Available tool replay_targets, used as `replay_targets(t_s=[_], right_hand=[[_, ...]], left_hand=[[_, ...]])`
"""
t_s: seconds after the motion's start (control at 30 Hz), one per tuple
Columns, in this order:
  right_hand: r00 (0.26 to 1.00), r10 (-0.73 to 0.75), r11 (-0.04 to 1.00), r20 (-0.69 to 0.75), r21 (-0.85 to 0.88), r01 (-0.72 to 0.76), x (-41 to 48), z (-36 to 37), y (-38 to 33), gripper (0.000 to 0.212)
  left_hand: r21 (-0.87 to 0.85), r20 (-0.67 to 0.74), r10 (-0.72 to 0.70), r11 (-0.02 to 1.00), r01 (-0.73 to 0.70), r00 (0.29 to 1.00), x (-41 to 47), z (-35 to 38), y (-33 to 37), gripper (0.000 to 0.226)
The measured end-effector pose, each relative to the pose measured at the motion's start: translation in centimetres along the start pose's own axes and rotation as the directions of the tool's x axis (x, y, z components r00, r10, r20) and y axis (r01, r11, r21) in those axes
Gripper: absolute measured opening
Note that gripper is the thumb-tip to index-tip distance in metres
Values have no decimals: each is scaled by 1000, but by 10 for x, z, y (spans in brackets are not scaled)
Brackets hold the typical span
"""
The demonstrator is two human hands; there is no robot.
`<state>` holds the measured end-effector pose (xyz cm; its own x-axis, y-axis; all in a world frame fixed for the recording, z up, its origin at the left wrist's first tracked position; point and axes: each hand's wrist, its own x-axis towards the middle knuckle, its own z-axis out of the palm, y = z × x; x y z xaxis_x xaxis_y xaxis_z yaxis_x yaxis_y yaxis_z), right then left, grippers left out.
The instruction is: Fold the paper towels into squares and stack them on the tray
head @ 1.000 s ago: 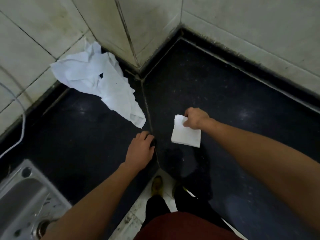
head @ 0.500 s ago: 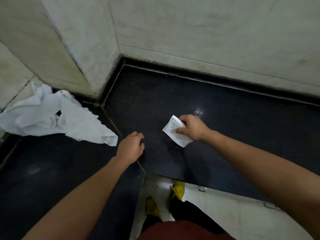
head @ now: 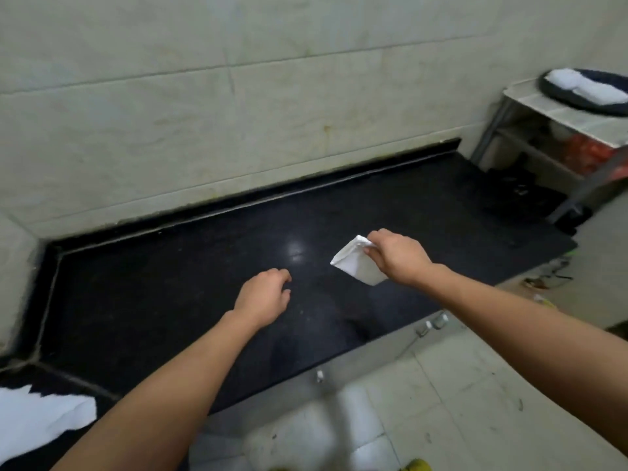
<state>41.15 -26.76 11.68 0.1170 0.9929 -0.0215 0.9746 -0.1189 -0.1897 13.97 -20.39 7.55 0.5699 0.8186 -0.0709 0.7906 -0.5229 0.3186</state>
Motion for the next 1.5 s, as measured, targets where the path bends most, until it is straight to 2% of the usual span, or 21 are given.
replay_targets(t_s=[0.13, 0.43, 0.57, 0.73, 0.9, 1.17, 1.4, 1.5], right_hand=[[988, 84, 995, -126, -38, -90, -46, -28, 91, 30], [957, 254, 967, -142, 5, -256, -149, -75, 289, 43], [919, 366, 931, -147, 46, -363, -192, -88, 362, 47], [866, 474, 880, -161, 111, -461, -219, -97, 444, 41], [815, 559, 829, -151, 77, -554, -218, -107, 531, 37], [788, 595, 803, -160, 71, -592, -162, -181, 681, 20], [816, 521, 853, -252, 109, -511, -103, -238, 778, 11], [848, 445, 895, -289, 108, -433, -69, -256, 823, 17]], left_hand=[[45, 1, 135, 990, -135, 991, 41, 18, 97, 28], [58, 105, 353, 931, -360, 930, 103, 76, 313, 31], [66, 153, 465, 876, -478, 872, 129, 100, 391, 32], [93, 213, 563, 802, -590, 799, 178, 124, 471, 29], [76, 225, 633, 747, -661, 741, 243, 146, 548, 27], [61, 119, 732, 669, -741, 671, 387, 139, 685, 22], [55, 24, 712, 700, -712, 702, 488, 117, 762, 16], [56, -34, 682, 731, -680, 731, 528, 114, 784, 15]])
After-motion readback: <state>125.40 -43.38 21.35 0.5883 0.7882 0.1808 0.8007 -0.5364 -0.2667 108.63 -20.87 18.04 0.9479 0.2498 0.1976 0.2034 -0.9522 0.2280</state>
